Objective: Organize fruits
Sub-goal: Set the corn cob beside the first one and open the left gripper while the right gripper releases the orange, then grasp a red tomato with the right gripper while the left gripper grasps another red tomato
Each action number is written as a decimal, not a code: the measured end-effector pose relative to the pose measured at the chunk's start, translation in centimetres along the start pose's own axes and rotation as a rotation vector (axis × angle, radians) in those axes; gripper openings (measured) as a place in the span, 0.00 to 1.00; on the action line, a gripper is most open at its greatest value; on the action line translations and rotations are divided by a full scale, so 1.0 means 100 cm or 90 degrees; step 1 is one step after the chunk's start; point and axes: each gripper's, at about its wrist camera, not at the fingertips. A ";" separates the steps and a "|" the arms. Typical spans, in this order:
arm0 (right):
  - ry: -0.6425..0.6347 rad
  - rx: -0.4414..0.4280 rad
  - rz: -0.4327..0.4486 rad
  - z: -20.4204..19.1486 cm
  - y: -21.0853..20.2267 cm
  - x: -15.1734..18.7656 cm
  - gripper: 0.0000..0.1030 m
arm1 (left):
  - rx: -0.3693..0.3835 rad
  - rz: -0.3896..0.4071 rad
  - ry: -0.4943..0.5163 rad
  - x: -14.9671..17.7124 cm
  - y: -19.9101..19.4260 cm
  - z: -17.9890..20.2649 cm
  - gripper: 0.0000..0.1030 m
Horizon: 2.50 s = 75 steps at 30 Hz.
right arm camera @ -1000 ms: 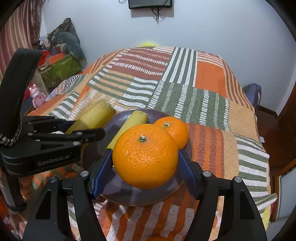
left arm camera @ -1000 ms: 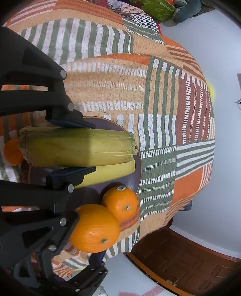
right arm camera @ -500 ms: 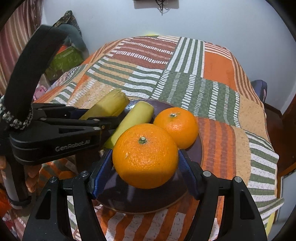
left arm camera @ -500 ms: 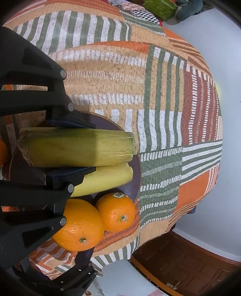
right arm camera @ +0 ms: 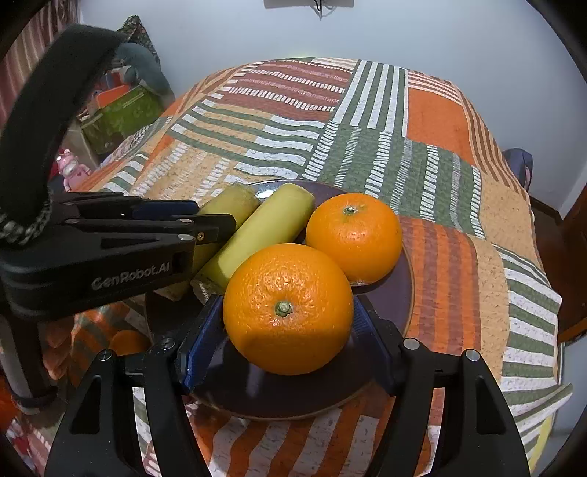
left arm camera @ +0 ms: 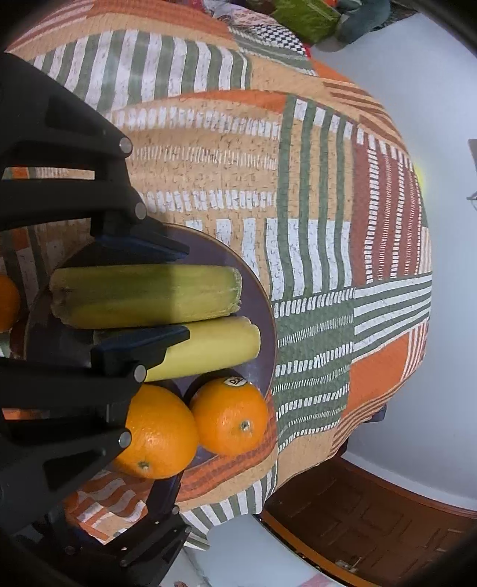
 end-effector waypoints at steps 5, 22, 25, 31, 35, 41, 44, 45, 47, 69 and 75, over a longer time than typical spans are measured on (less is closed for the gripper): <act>0.012 0.004 -0.005 0.002 -0.004 0.003 0.66 | 0.007 0.022 -0.019 0.002 -0.021 -0.003 0.36; 0.007 0.046 0.080 0.004 -0.076 0.006 0.82 | 0.021 0.068 0.011 0.039 -0.111 0.020 0.36; 0.008 0.049 0.101 0.004 -0.098 0.012 0.82 | 0.021 0.076 0.024 0.050 -0.130 0.030 0.36; 0.023 0.036 0.134 0.004 -0.135 0.033 0.82 | 0.027 0.097 0.038 0.079 -0.167 0.049 0.38; 0.027 0.027 0.136 -0.001 -0.145 0.052 0.82 | 0.029 0.110 0.036 0.101 -0.185 0.054 0.55; 0.027 0.013 0.119 -0.010 -0.148 0.079 0.82 | 0.025 0.097 0.038 0.134 -0.197 0.058 0.61; 0.030 0.001 0.110 -0.014 -0.148 0.091 0.82 | 0.023 0.086 0.039 0.150 -0.197 0.056 0.63; 0.029 -0.002 0.106 -0.016 -0.148 0.096 0.82 | 0.022 0.077 0.038 0.157 -0.196 0.056 0.64; 0.025 -0.009 0.096 -0.021 -0.143 0.102 0.82 | 0.022 0.060 0.037 0.166 -0.192 0.054 0.64; 0.026 -0.090 -0.014 -0.035 -0.076 0.128 0.60 | 0.049 -0.051 0.011 0.207 -0.132 0.056 0.64; 0.017 -0.107 -0.001 -0.035 -0.083 0.128 0.45 | 0.063 -0.059 0.015 0.202 -0.119 0.064 0.64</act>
Point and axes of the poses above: each gripper's, at about its wrist camera, not at the fingertips, and y roughly the way its jaws point, z to its right, x to its underside, and after that the axes turned 13 degrees about x, right-handed
